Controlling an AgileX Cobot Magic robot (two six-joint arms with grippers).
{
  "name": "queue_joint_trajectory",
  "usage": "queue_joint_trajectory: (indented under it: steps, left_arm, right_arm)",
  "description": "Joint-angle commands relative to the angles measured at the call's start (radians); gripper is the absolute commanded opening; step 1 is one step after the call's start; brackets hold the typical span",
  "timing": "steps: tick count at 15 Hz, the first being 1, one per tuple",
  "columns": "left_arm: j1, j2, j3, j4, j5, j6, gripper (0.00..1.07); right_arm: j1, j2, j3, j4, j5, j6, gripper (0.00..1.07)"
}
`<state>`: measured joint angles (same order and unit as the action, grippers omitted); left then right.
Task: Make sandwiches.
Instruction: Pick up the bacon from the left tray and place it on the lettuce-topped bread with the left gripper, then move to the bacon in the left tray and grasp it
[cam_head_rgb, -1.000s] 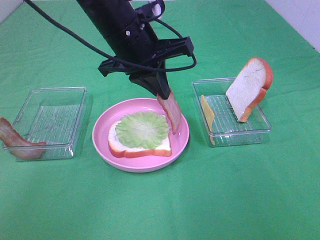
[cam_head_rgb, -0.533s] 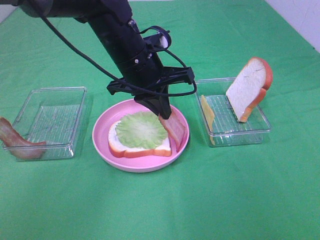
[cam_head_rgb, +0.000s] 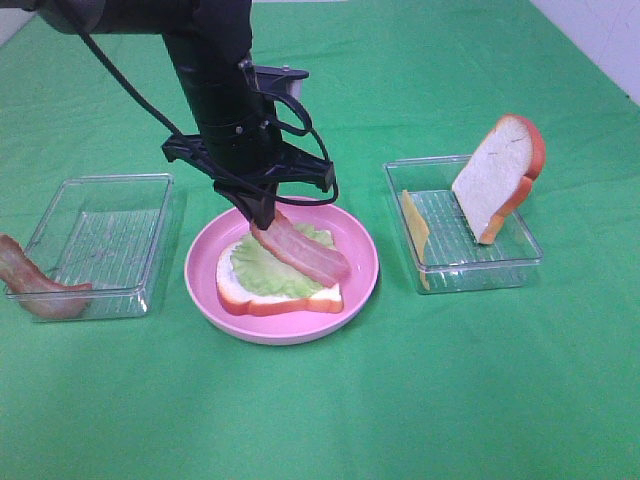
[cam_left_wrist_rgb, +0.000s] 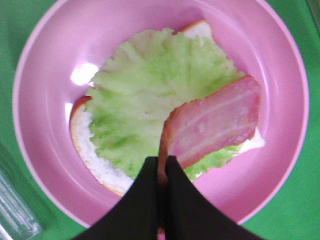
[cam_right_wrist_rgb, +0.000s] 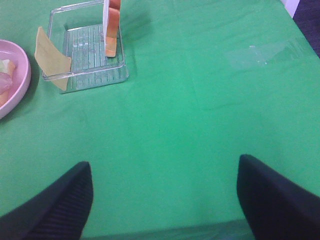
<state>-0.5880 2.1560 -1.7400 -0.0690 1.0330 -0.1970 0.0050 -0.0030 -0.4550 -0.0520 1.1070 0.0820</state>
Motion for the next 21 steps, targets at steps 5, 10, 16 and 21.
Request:
queue_joint_trajectory:
  steps: [5,10,16,21]
  left_arm:
    - [-0.003,0.0,-0.003,0.054,0.023,-0.049,0.0]
    - [-0.003,0.0,-0.003,0.058,0.039,-0.1,0.61]
    - [-0.002,-0.041,-0.043,0.079,0.181,-0.098,1.01]
    - [0.068,-0.154,-0.053,0.146,0.287,-0.072,1.01]
  right_arm:
    - [-0.003,-0.031,0.002,0.003,-0.004,-0.008,0.77]
    - [-0.003,-0.031,0.002,0.003,-0.004,-0.008,0.77]
    - [-0.003,-0.031,0.002,0.003,-0.004,-0.008,0.77]
    - [-0.003,-0.031,0.002,0.003,-0.004,-0.008,0.77]
